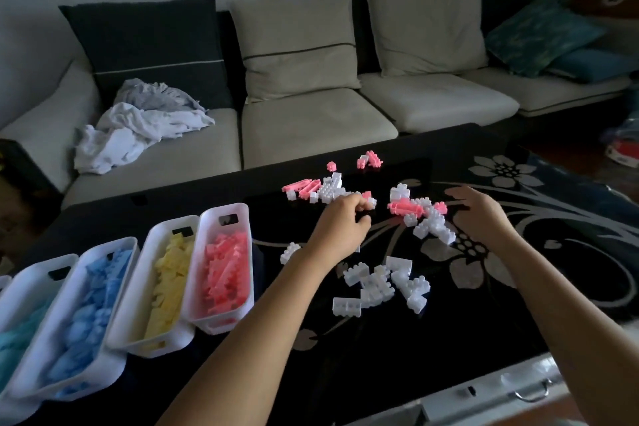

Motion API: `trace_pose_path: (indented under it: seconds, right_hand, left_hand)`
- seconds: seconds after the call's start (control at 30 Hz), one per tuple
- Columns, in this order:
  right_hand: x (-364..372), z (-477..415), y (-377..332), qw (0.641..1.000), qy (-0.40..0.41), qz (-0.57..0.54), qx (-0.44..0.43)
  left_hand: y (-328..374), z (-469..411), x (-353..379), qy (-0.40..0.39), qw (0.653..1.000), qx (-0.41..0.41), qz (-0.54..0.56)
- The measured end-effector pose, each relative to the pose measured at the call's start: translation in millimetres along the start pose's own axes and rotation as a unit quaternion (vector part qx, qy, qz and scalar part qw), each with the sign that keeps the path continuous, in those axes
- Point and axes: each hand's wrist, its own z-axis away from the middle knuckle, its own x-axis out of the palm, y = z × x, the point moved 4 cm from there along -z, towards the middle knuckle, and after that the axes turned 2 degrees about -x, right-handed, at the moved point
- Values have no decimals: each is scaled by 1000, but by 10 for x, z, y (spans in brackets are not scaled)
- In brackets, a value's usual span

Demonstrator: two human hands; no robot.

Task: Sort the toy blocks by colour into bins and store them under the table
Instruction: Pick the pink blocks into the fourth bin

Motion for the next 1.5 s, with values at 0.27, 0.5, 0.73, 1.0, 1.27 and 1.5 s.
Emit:
trace_pose_path:
  seconds: [0.27, 0.5, 0.73, 1.0, 1.27, 1.5]
  right_hand:
    - [117, -143, 232, 997, -56, 50, -33]
    - [256, -128, 143, 991, -70, 70, -94]
    - [214, -41, 130, 991, -66, 76, -90]
    - [150, 167, 186, 985, -60, 154, -58]
    - [18, 513, 226, 973, -119, 187, -63]
    - [-44, 477, 343, 998, -35, 53, -23]
  left_hand:
    - [96, -596, 644, -74, 996, 11, -52]
    - [124, -901, 912, -117, 989, 26, -86]
    - [-40, -817, 996, -185, 967, 41, -169]
    - [-156, -504, 901, -96, 988, 16, -121]
    - [-43, -569, 840, -187, 966, 9, -177]
    - [35, -690, 902, -225, 953, 37, -200]
